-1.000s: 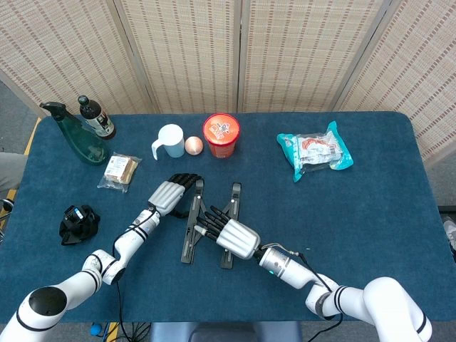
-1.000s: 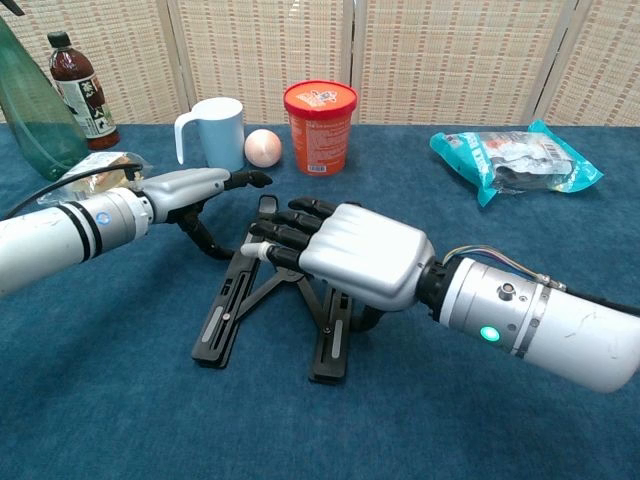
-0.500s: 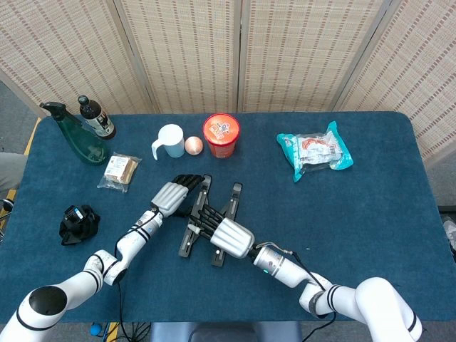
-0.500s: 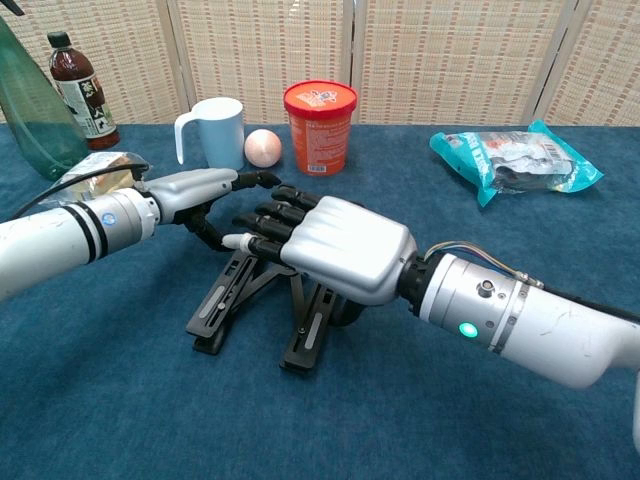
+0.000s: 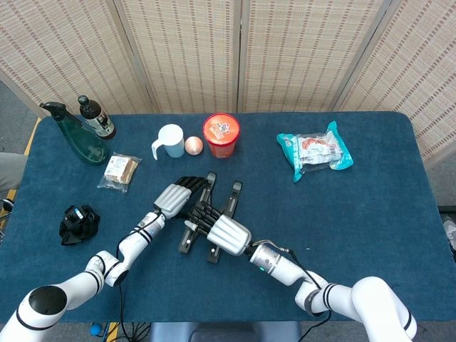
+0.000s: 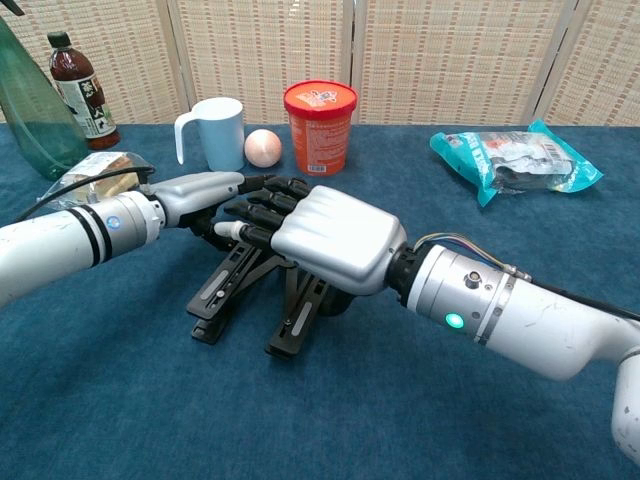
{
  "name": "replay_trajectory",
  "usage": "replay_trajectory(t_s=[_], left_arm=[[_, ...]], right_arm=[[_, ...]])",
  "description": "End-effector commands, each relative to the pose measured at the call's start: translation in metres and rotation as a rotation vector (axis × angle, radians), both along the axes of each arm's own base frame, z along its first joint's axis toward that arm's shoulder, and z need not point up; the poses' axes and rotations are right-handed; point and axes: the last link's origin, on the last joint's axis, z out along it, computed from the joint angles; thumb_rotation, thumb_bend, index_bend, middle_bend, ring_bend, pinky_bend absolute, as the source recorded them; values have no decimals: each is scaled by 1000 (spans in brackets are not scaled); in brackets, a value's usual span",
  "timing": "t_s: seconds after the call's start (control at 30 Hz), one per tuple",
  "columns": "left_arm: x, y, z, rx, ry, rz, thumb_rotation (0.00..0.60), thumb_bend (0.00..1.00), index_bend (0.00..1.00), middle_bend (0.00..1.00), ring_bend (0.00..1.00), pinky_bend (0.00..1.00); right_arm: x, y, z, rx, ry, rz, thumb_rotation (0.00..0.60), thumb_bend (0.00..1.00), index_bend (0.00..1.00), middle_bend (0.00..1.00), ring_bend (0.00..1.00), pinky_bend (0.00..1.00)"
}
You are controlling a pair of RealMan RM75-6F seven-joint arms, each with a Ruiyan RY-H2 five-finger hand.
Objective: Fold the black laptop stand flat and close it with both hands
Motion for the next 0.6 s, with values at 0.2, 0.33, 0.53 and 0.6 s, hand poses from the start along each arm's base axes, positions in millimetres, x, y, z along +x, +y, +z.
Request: replay_trajectory(t_s=[0.2, 0.33, 0.53, 0.6], left_arm=[[0, -3, -1, -12, -5, -1, 600, 150, 0, 39, 45, 44], [2, -5, -2, -22, -12, -5, 600, 150, 0, 40, 45, 45], [0, -3, 4, -4, -9, -3, 600, 150, 0, 40, 45, 44], [-3, -1, 9, 10, -7, 1, 600, 150, 0, 40, 44, 45]], right_arm=[[1, -2, 0, -2, 9, 1, 600, 0, 0, 0, 0, 0], [2, -3, 0, -5, 11, 3, 600, 0, 0, 0, 0, 0], [2, -1, 4, 15, 1, 6, 600, 0, 0, 0, 0, 0], [3, -1, 10, 35, -10, 8, 600, 0, 0, 0, 0, 0]])
